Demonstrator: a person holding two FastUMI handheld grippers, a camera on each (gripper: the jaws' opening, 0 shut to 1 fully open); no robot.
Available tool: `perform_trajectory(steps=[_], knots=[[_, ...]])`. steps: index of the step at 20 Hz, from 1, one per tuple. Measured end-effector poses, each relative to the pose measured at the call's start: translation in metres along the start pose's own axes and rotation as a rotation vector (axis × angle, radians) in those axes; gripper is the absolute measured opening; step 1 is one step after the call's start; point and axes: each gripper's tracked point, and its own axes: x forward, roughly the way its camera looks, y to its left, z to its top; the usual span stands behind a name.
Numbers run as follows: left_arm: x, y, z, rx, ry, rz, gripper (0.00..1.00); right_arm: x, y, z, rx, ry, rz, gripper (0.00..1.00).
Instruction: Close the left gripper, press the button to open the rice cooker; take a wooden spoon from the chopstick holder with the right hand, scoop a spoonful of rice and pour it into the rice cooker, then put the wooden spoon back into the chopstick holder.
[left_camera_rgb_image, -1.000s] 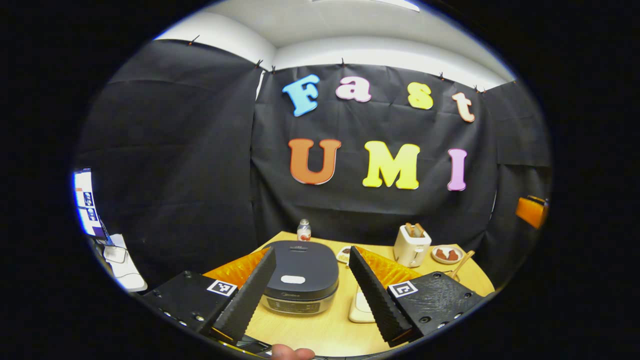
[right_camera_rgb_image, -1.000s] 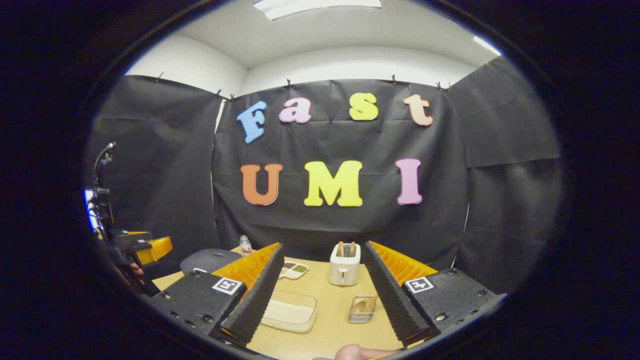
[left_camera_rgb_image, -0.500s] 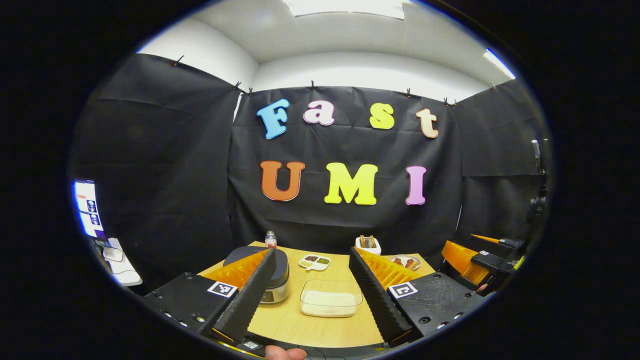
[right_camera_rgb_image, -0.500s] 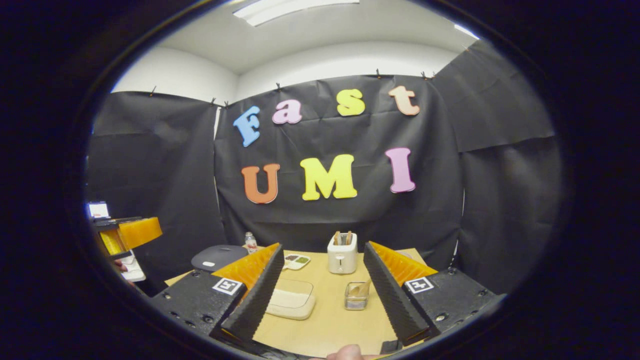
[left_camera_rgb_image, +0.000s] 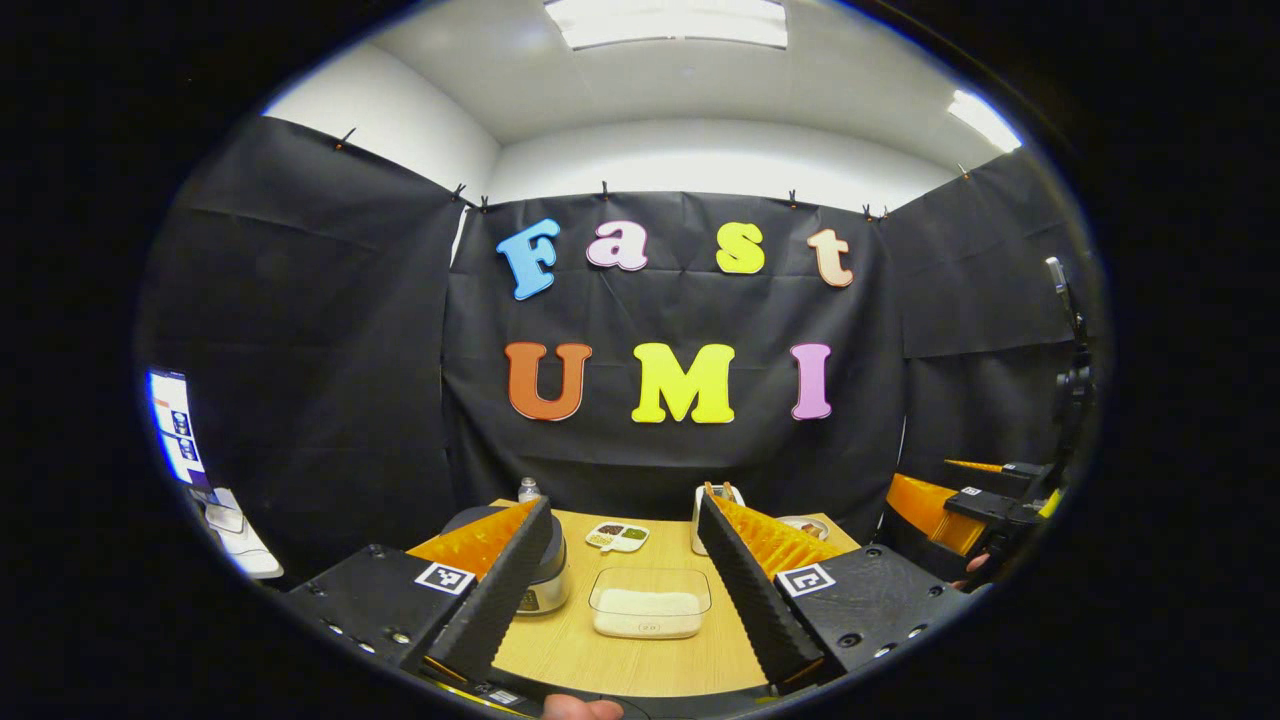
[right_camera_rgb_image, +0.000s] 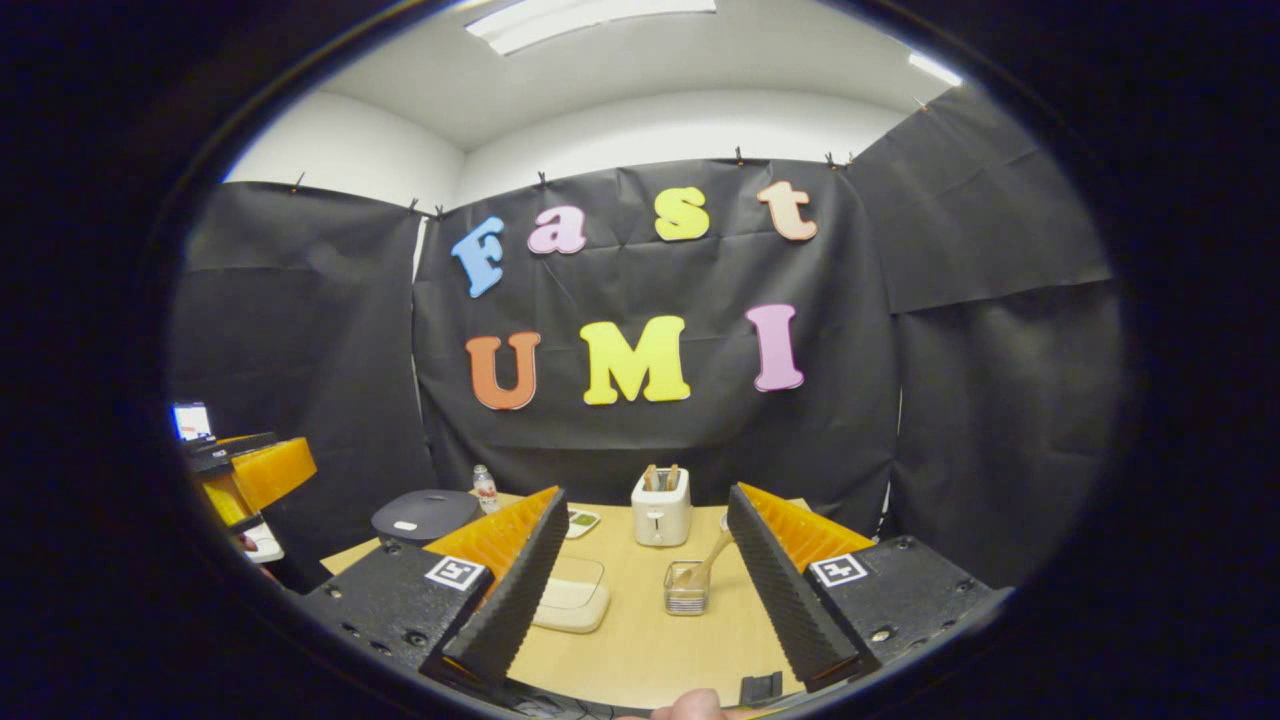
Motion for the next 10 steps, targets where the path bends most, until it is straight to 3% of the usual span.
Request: perform_trajectory(steps=[10], knots=[[-0.007, 0.029, 0.008, 0.002, -0.043, -0.011, 0.94, -0.022, 0.048, 0.009, -0.010, 0.015, -0.009, 1.00]])
